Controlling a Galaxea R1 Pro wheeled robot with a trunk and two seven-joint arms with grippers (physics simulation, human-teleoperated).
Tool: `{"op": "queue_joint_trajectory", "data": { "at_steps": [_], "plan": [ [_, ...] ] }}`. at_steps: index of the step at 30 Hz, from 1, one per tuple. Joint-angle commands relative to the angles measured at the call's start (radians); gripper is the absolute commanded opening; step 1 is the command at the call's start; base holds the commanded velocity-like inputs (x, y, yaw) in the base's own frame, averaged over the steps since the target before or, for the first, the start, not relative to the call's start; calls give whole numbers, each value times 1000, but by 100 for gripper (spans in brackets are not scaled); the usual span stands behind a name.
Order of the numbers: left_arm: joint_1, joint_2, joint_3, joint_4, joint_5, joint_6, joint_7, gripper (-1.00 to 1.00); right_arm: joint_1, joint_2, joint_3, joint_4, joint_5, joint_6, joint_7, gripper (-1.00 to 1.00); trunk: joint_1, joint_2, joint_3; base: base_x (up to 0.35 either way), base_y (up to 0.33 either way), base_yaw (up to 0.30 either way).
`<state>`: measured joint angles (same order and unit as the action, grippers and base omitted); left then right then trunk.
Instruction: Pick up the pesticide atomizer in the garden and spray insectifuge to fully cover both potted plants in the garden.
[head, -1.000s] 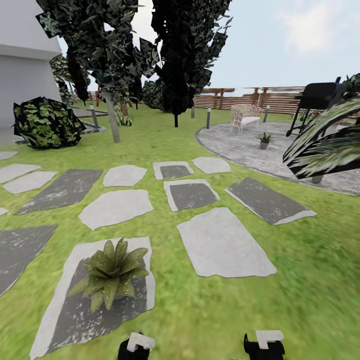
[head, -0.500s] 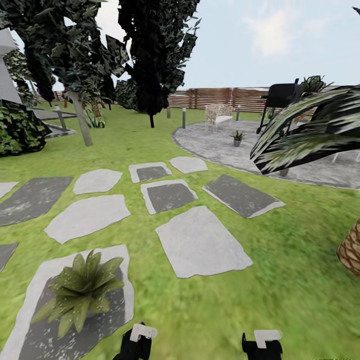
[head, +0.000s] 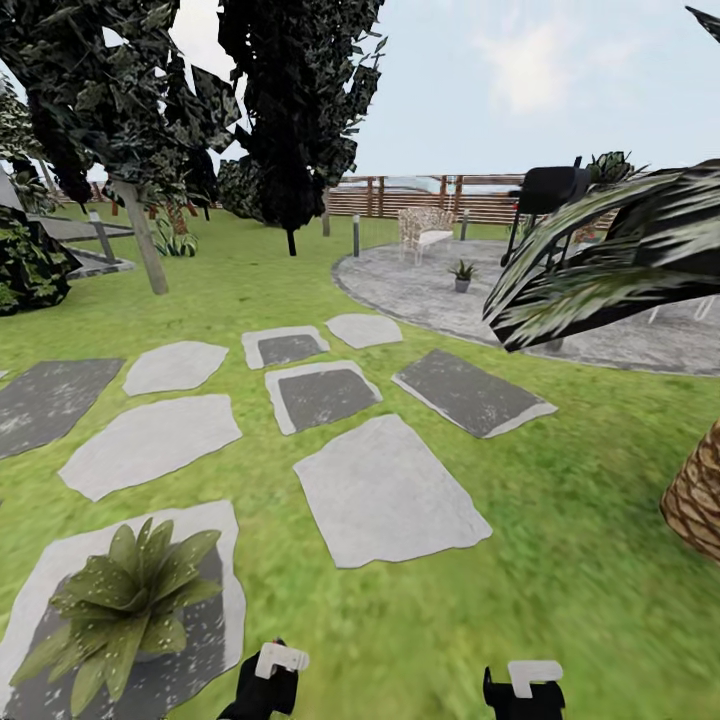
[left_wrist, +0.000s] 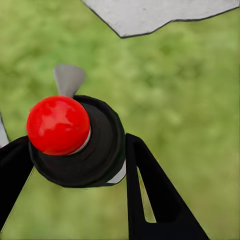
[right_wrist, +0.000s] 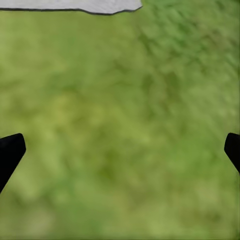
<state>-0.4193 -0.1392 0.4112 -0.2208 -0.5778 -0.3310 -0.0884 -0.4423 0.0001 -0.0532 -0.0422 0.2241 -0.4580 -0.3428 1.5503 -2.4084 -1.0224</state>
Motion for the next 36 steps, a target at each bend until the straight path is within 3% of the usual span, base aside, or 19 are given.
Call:
{"op": "queue_joint_trajectory", "data": {
  "at_steps": [1,13,17,18,21,24,26,36],
  "plan": [
    [-1,0,9,-7,-4,-2,-7,-100,-1,-2,-5,1,9,-2,-4,100,4,-8,-4,0,0,0],
    [-14,-3,15,-68,-1,1,-4,-100,-1,0,-5,-11,7,-53,-4,100,50,-92,-42,0,0,0],
    [-8,-2,15,-91,-1,0,-3,-100,-1,-1,-5,-3,7,-76,-5,100,52,-93,-57,0,0,0],
    [-5,-1,17,-141,-1,0,-3,-100,0,-3,-5,-1,9,-196,-5,100,52,-93,-61,0,0,0],
    [-4,-2,13,-148,-2,-1,-4,-100,-1,-7,-10,-26,8,-196,-9,100,52,-93,-61,0,0,0],
    [-13,-4,8,-156,-3,-1,-4,-100,-1,-15,-11,-167,7,-191,-8,100,52,-93,-61,0,0,0],
    [-26,-5,9,-157,-2,0,-3,-100,-1,-16,-10,-208,6,-191,-7,100,52,-93,-61,0,0,0],
    [-38,-4,15,-150,-2,0,-3,-100,-1,-14,-6,-160,7,-191,-7,100,52,-93,-61,98,-6,0]
  ]
}}
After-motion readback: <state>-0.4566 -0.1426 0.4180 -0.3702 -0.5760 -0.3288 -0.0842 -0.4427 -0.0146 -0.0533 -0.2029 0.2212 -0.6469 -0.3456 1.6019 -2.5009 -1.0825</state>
